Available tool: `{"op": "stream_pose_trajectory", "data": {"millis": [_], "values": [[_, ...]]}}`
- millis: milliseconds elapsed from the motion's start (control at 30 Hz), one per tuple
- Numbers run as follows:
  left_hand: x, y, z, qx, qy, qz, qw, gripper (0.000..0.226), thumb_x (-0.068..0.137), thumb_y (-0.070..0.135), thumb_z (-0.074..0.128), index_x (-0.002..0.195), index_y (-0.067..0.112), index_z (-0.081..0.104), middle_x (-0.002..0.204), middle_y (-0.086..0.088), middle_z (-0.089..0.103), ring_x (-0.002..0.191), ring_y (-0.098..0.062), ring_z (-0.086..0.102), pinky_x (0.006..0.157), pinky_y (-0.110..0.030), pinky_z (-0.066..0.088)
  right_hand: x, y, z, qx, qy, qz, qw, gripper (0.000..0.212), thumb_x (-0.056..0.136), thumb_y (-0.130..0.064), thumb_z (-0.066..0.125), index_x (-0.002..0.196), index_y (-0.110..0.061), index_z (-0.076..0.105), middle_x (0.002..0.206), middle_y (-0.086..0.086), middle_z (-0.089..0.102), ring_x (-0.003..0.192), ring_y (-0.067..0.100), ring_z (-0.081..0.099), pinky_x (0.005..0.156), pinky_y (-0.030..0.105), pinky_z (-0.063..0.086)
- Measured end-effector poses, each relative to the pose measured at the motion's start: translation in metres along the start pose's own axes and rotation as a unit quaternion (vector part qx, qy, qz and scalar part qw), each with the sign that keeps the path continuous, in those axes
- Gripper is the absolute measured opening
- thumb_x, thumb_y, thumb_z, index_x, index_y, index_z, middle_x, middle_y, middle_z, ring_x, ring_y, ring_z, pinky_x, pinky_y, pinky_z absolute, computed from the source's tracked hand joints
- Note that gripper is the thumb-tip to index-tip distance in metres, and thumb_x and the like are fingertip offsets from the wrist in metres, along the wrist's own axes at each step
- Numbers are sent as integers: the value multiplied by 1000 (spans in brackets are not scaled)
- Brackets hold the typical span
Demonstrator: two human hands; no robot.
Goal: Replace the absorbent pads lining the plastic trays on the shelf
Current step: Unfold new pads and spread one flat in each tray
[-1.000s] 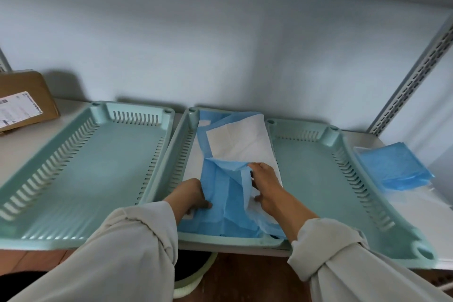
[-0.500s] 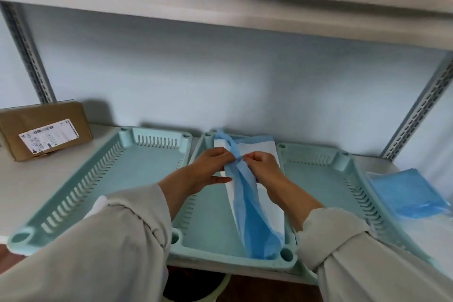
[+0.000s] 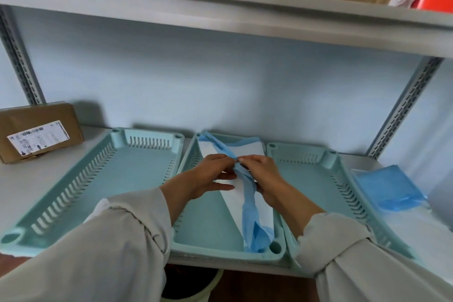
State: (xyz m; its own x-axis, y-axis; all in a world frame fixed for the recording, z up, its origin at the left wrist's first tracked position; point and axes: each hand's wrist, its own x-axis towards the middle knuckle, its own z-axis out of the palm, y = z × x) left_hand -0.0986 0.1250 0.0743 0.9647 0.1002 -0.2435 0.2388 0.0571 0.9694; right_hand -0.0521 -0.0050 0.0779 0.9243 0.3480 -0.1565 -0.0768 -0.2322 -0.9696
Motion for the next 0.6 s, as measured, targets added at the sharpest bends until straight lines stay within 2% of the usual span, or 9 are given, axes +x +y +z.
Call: {"op": "stream_pose_trajectory", "data": {"millis": [133, 167, 200, 267, 300, 367, 433, 500, 600], "values": [[4, -4, 3, 20, 3, -2, 1000, 14, 94, 19, 52, 99, 14, 64, 104, -10, 63, 95, -18, 61, 86, -37, 56, -5, 0, -10, -4, -57, 21, 998, 55, 75, -52, 71, 112, -12, 66, 105, 9, 71, 95, 25, 69, 87, 39, 56], [4, -5, 3, 35, -4, -2, 999, 14, 94, 18, 53, 99, 15, 65, 105, -9, 65, 96, -18, 61, 85, -36, 56, -6, 1, -13, -30, -79, 25, 996, 60, 72, -47, 76, 118, -12, 62, 110, 8, 69, 98, 24, 68, 87, 38, 56], [4, -5, 4, 53, -9, -2, 999, 14, 93, 16, 52, 98, 15, 66, 104, -8, 65, 97, -18, 61, 84, -34, 56, -7, 2, -16, -62, -94, 28, 993, 56, 74, -34, 78, 122, -12, 59, 113, 7, 67, 98, 23, 66, 85, 35, 56], [7, -8, 7, 110, -7, 1, 994, 18, 92, 7, 49, 97, 14, 65, 100, -6, 63, 94, -17, 59, 79, -30, 53, -8, 4, -21, -145, -88, 21, 985, 44, 82, -3, 68, 125, -8, 59, 108, 7, 65, 91, 19, 63, 75, 27, 53], [9, -11, 8, 153, 6, 18, 988, 22, 91, 2, 47, 98, 15, 63, 100, -5, 61, 92, -16, 57, 76, -28, 51, -9, 5, -22, -182, -59, 10, 981, 40, 83, 4, 61, 122, -6, 61, 104, 7, 63, 89, 19, 60, 72, 26, 49], [17, -17, 6, 268, 56, 97, 957, 36, 86, -7, 44, 107, 19, 56, 112, -9, 57, 94, -20, 56, 76, -30, 49, -11, 5, -22, -196, 4, -15, 980, 30, 85, 5, 56, 112, -5, 66, 96, 8, 62, 87, 18, 57, 71, 26, 45], [21, -17, 3, 401, 90, 155, 899, 59, 81, -11, 43, 129, 24, 46, 133, -11, 44, 116, -26, 50, 95, -34, 46, -11, 6, -21, -171, 36, -30, 984, 25, 87, 3, 54, 104, -4, 71, 90, 6, 63, 85, 17, 57, 72, 26, 44], [22, -11, 2, 490, 85, 180, 849, 76, 79, -13, 43, 143, 26, 34, 148, -6, 30, 135, -25, 33, 111, -36, 33, -11, 8, -22, -161, 60, -41, 984, 29, 85, 8, 49, 97, -3, 72, 86, 6, 62, 83, 17, 56, 72, 28, 44], [22, -1, 4, 561, 56, 209, 799, 69, 83, -7, 47, 142, 28, 36, 155, 2, 21, 142, -21, 23, 115, -37, 25, -9, 8, -27, -165, 89, -65, 980, 33, 79, 12, 44, 77, -10, 70, 72, 4, 56, 70, 15, 52, 65, 27, 42]]}}
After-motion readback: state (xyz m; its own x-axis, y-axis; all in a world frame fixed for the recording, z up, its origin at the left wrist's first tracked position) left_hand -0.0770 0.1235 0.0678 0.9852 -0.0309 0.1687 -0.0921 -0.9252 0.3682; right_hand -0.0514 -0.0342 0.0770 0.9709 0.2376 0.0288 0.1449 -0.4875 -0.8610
